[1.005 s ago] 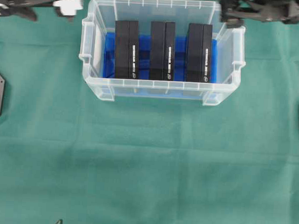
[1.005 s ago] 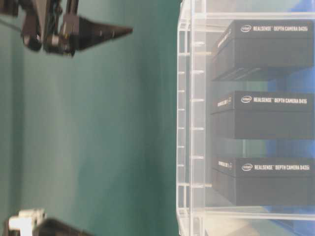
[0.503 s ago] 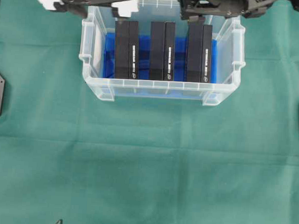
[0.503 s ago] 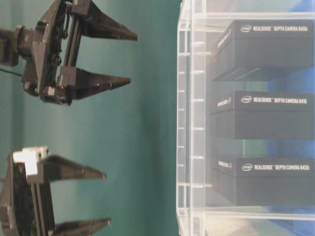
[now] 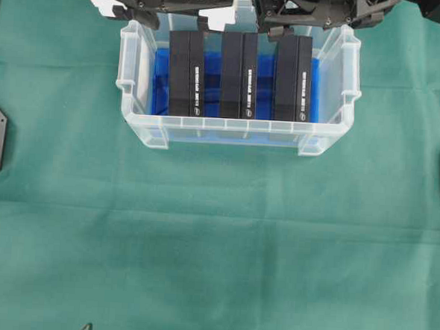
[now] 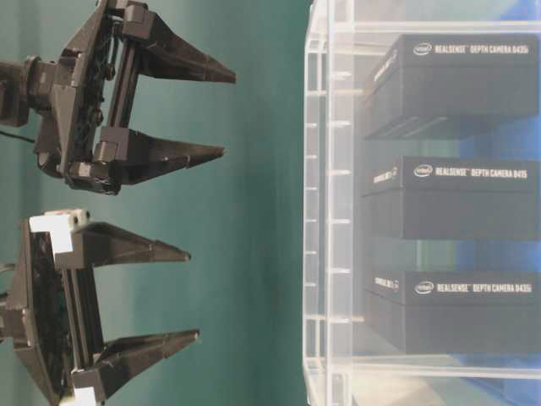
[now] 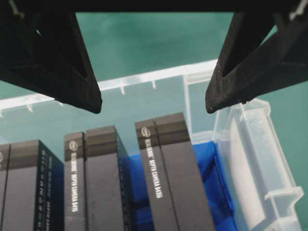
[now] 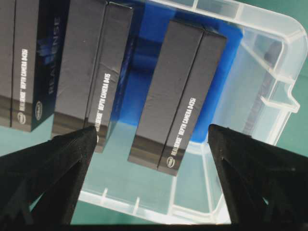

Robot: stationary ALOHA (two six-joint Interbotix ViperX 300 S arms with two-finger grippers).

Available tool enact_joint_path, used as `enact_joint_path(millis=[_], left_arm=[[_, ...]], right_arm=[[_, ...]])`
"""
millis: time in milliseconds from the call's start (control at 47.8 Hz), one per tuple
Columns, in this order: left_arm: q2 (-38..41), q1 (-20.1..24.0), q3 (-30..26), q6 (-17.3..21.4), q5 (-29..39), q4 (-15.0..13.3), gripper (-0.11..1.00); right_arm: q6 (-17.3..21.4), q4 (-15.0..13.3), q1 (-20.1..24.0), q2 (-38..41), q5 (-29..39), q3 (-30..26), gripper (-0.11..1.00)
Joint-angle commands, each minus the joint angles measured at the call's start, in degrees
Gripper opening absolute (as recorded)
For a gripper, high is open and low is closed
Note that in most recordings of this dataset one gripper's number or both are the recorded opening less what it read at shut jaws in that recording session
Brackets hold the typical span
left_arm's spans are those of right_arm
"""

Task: Take the box out of the case with both arms.
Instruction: 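Move both grippers over the left and right black boxes in the bin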

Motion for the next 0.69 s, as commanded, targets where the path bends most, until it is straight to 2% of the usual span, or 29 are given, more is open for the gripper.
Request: enact_joint_path(millis=[0,670], left_arm=[[-0.7,-0.3,-1.5,0.1,-0.2,0.2,0.88],[-0.5,-0.3,0.2,0.0,0.1,0.2,0.88]], right_arm=[[-0.1,0.0,0.2,-0.7,-0.2,-1.4,0.96],[-0.1,0.0,0.4,-0.7,1.0,-0.9,0.96]])
